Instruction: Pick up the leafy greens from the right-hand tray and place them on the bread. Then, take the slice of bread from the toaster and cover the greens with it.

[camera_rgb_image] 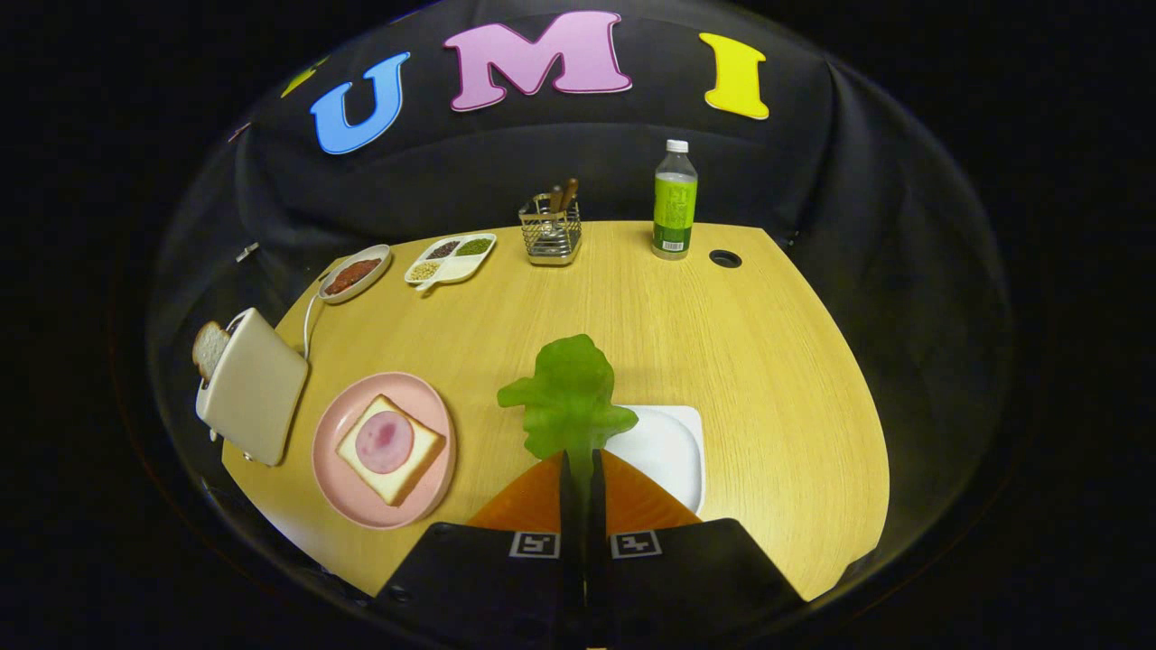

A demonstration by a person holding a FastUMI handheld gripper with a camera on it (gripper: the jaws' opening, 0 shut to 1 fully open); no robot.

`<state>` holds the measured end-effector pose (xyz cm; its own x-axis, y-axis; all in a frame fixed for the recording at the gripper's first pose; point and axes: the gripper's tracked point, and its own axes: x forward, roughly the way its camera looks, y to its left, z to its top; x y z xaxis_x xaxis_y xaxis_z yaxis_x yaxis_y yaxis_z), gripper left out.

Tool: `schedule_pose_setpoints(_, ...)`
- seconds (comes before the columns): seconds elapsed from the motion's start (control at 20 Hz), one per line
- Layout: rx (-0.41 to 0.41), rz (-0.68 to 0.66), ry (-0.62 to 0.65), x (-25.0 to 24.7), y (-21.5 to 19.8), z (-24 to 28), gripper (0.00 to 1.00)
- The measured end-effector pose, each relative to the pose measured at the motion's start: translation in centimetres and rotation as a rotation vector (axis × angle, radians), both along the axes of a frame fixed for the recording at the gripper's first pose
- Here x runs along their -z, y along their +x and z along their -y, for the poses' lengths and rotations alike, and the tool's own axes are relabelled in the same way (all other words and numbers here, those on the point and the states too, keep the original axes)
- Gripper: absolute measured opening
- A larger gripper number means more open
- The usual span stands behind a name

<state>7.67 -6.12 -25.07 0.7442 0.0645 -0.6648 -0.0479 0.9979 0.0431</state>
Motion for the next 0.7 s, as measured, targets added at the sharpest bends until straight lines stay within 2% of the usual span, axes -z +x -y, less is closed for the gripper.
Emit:
schedule_pose_setpoints(0.4, -0.095, 0.042, 0.004, -3.6, -0.8, -8.9, 0.06)
schedule_pose_setpoints(0.7, -0.158, 0.031, 0.008, -2.3, -0.8, -14.9, 0.06)
